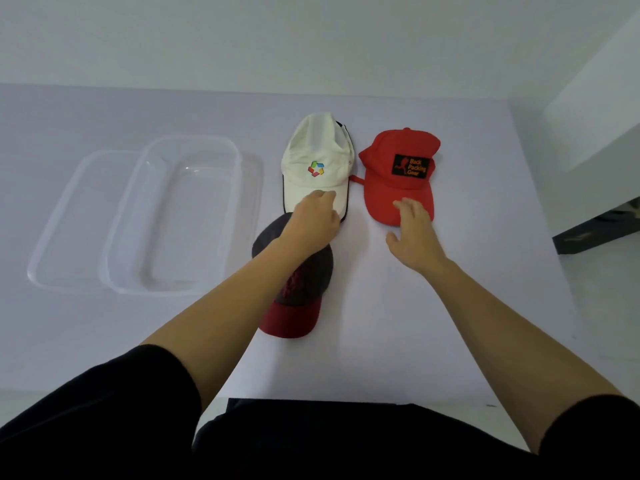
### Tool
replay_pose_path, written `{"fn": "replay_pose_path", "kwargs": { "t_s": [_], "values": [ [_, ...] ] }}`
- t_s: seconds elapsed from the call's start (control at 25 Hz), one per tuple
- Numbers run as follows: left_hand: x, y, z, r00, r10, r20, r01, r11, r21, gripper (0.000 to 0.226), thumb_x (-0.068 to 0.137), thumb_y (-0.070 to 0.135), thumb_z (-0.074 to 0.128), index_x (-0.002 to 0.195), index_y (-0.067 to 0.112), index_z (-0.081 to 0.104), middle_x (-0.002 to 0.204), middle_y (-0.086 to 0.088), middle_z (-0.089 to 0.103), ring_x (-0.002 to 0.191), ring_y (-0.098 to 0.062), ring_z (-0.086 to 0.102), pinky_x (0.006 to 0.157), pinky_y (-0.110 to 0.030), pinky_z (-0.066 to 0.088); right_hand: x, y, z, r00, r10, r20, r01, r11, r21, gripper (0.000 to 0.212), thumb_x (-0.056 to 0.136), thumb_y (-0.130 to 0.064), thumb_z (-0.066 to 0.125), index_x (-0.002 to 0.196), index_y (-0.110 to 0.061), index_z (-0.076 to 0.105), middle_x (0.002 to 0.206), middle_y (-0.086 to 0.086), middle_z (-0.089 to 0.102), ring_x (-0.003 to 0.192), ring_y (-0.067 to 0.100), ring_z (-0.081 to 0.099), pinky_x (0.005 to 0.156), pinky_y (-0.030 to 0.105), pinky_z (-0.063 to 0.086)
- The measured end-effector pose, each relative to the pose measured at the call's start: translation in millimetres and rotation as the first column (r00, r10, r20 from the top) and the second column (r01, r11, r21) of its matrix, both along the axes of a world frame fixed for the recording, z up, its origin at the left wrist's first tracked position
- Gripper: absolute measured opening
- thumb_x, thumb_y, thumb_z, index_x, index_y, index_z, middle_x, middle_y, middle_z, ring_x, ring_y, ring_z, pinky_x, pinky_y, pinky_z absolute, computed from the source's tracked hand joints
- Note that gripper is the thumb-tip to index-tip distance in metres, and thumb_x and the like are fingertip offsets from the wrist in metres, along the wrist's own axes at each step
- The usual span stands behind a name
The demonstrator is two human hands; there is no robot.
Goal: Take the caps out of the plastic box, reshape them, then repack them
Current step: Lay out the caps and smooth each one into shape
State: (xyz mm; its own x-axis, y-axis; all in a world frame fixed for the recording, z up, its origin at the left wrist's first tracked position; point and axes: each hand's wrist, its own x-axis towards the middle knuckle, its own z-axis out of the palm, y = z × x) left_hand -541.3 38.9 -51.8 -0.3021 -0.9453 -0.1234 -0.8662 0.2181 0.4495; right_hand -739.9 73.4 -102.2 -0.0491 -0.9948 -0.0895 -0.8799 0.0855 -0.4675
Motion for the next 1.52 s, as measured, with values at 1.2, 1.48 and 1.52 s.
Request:
{"fn": "replay_pose_path", "kwargs": {
  "t_s": [1.2,1.48,1.52],
  "values": [
    [-101,53,-97,0.988,-0.151,-0.014,0.151,0.987,0.055,0.065,0.095,0.006,0.045,0.148,-0.001,0.008,0.156,-0.023,0.003,0.144,-0.041,0.006,0.115,-0.049,0.021,-55,41,-53,0.998,-0.056,-0.041,0.058,0.997,0.052,0.065,0.092,0.002,0.041,0.147,-0.003,0.006,0.156,0.019,0.012,0.143,0.030,0.021,0.103,0.044,0.038],
    [-97,64,-102,0.992,-0.124,-0.029,0.127,0.981,0.149,0.078,0.097,0.032,0.046,0.147,0.000,-0.004,0.157,-0.024,-0.001,0.146,-0.037,0.002,0.117,-0.046,0.013,-49,68,-50,0.984,-0.164,0.068,0.151,0.974,0.170,0.079,0.088,-0.012,0.051,0.148,-0.006,0.000,0.157,0.017,0.004,0.140,0.035,0.027,0.092,0.047,0.047],
    [-98,67,-102,0.992,-0.110,-0.055,0.117,0.983,0.142,0.078,0.097,0.031,0.047,0.147,-0.001,-0.003,0.156,-0.024,0.000,0.146,-0.037,0.003,0.118,-0.047,0.015,-47,70,-51,0.979,-0.186,0.087,0.169,0.971,0.171,0.076,0.090,-0.013,0.048,0.148,-0.007,-0.001,0.157,0.016,0.003,0.140,0.034,0.026,0.096,0.047,0.044]
  ]
}}
